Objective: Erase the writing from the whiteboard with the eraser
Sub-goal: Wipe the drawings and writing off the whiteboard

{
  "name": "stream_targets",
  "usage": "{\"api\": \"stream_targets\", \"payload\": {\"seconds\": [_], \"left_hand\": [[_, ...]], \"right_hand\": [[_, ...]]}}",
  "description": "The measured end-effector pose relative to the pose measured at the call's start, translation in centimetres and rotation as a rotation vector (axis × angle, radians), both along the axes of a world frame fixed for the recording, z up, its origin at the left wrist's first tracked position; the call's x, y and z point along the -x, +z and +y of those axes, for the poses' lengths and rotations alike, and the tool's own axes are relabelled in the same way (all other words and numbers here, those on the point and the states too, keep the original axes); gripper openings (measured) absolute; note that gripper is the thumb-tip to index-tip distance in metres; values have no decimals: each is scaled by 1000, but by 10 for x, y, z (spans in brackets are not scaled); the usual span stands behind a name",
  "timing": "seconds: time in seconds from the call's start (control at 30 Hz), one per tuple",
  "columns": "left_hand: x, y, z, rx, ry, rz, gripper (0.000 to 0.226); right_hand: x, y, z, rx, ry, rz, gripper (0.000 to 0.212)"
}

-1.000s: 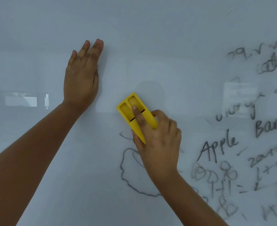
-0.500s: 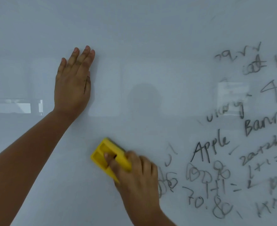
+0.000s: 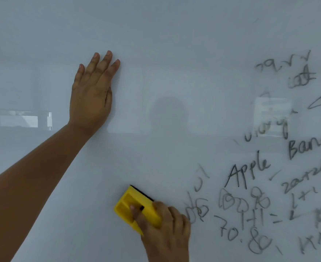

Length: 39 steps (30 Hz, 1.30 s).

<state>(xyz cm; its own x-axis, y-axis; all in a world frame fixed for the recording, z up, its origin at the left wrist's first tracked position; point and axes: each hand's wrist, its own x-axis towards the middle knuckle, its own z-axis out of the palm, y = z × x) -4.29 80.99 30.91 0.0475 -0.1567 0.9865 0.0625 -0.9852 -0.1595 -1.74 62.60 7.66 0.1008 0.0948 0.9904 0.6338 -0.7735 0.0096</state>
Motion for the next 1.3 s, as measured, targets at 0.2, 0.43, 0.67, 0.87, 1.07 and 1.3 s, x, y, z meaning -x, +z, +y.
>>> {"api": "stream_targets", "payload": {"seconds": [0.2, 0.43, 0.67, 0.87, 1.07, 1.3], "left_hand": [[0, -1, -2, 10, 17, 4, 55], [0, -3, -2, 7, 20, 6, 55], [1, -2, -5, 7, 28, 11, 53], [-3, -1, 0, -7, 24, -11, 52], [-3, -3, -2, 12, 25, -31, 53], [-4, -3, 0, 5, 27, -32, 53]], "right_hand": [[-6, 22, -39, -30, -56, 86, 43], [2, 5, -12, 48, 9, 39, 22], [-2, 3, -47, 9, -15, 60, 28], [1, -24, -14, 13, 28, 90, 19], [-6, -7, -80, 1, -37, 126, 29], [-14, 23, -73, 27, 5, 138, 53]]}}
